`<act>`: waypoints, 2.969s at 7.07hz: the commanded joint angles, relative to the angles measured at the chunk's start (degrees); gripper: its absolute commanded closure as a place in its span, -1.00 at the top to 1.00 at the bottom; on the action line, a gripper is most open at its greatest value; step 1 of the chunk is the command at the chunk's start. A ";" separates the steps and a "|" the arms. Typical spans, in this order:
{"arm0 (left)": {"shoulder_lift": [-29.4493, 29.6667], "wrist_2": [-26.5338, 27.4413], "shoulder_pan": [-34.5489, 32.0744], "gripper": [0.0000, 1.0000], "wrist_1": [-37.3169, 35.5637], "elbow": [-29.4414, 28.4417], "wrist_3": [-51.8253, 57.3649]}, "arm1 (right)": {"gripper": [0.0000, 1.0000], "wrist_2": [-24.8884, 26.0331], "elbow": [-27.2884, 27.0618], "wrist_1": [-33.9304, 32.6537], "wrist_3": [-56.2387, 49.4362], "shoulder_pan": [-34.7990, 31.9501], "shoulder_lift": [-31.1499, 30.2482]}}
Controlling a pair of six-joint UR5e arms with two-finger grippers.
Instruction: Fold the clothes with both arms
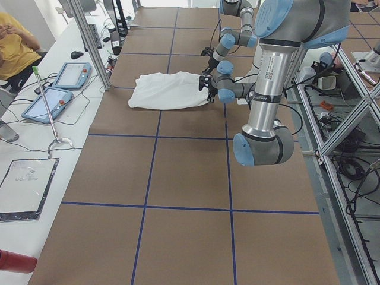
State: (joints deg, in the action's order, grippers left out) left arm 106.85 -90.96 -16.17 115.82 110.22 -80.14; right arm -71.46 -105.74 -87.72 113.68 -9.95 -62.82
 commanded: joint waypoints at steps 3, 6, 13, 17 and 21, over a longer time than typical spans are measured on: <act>0.20 -2.02 0.00 -1.00 -16.95 17.24 0.16 | -1.00 -0.43 -18.28 -14.42 0.14 1.58 -1.61; 3.08 -4.93 -0.09 -1.00 -30.64 27.26 0.68 | -1.00 -0.79 -30.06 -28.90 -0.20 3.80 0.58; 15.04 -5.90 -20.81 -1.00 -24.89 0.85 17.64 | -1.00 -4.39 -0.04 -12.86 -11.70 -14.90 13.94; 21.37 -5.46 -24.08 -1.00 -3.88 -25.62 20.28 | -1.00 -4.92 18.52 -2.75 -13.91 -17.20 20.36; 20.95 -5.54 -24.17 0.98 -0.79 -28.22 23.33 | 1.00 -8.84 21.45 -2.36 -16.46 -19.56 21.59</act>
State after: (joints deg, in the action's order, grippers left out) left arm 128.17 -96.43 -40.15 112.95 82.04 -59.13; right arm -77.66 -84.64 -90.04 98.21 -28.16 -42.16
